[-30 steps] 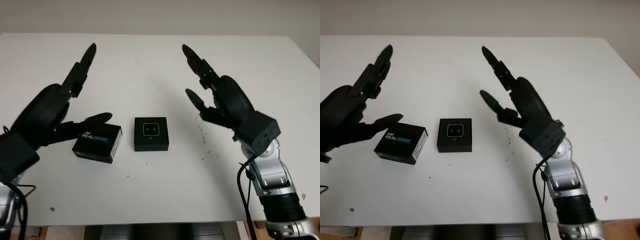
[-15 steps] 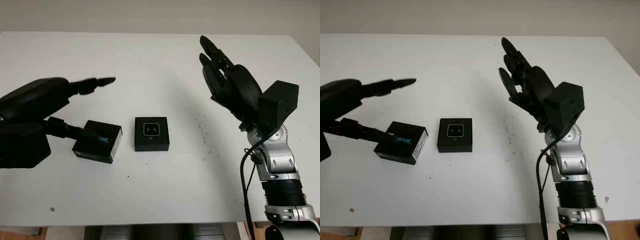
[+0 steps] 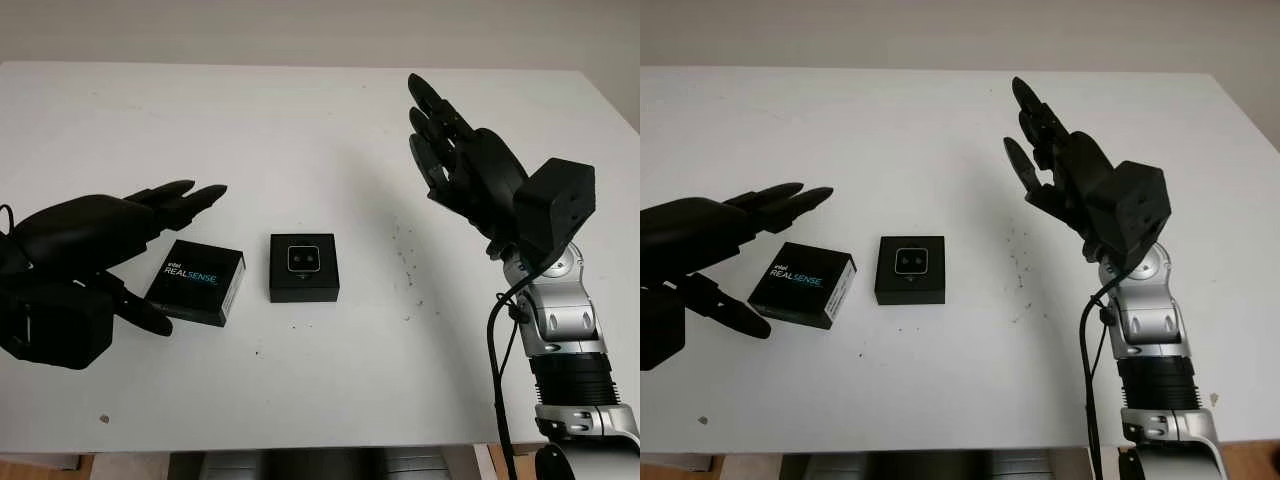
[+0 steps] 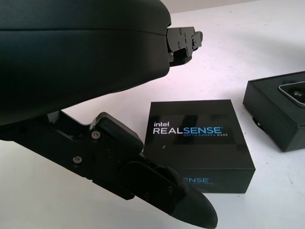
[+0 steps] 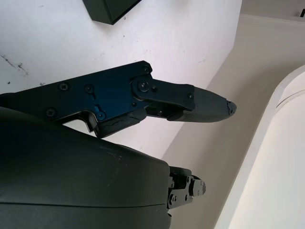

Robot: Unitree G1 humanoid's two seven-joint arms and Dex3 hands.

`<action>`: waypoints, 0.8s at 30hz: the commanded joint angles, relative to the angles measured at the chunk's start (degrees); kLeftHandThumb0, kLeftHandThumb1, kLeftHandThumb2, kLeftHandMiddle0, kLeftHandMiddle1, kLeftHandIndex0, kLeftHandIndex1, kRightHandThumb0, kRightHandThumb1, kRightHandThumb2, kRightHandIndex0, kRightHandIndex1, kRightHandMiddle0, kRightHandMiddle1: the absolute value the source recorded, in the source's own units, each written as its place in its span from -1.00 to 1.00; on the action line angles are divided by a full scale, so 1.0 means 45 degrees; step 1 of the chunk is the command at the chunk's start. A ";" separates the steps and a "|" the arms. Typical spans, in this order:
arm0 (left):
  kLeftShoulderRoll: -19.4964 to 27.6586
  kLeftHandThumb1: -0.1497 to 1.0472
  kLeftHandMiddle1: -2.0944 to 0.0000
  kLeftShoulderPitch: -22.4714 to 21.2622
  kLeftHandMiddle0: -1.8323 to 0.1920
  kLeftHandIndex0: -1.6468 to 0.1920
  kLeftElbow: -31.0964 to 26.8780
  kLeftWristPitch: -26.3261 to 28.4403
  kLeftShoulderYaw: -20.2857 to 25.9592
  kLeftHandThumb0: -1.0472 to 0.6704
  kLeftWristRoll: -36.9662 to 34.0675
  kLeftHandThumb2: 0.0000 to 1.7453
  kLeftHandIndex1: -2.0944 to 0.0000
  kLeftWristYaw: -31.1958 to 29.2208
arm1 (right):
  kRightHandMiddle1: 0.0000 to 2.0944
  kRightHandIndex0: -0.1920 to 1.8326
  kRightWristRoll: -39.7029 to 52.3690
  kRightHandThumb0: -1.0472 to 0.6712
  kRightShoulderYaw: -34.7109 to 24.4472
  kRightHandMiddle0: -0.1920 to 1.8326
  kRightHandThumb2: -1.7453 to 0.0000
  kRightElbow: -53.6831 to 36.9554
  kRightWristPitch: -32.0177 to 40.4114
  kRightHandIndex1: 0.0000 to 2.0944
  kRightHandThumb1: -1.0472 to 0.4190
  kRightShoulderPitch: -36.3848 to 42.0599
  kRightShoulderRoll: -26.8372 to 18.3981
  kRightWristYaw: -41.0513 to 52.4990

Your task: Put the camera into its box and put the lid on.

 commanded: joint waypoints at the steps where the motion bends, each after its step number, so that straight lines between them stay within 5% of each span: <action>1: 0.0094 0.67 0.98 0.0257 1.00 1.00 -0.0098 -0.0141 0.0049 -0.72 0.0211 -0.93 1.00 0.0305 | -0.97 -0.82 -0.0042 -0.53 0.0018 -0.82 0.33 0.0118 -0.0295 -0.95 -1.00 -0.0261 -0.0123 0.0001; 16: -0.0418 0.72 0.93 -0.0786 0.89 0.95 0.2195 -0.1162 -0.1331 -0.74 0.1164 -0.93 0.95 0.1614 | -0.98 -0.80 -0.0343 -0.51 0.0059 -0.80 0.33 -0.0099 -0.0566 -0.94 -1.00 -0.0084 -0.0215 -0.0083; 24: -0.0777 0.70 0.94 -0.1461 0.86 0.94 0.2626 -0.0367 -0.1928 -0.70 0.1092 -0.94 0.94 0.1073 | -0.98 -0.77 -0.0876 -0.52 0.0206 -0.77 0.31 -0.0238 -0.0940 -0.93 -1.00 0.0044 -0.0333 -0.0340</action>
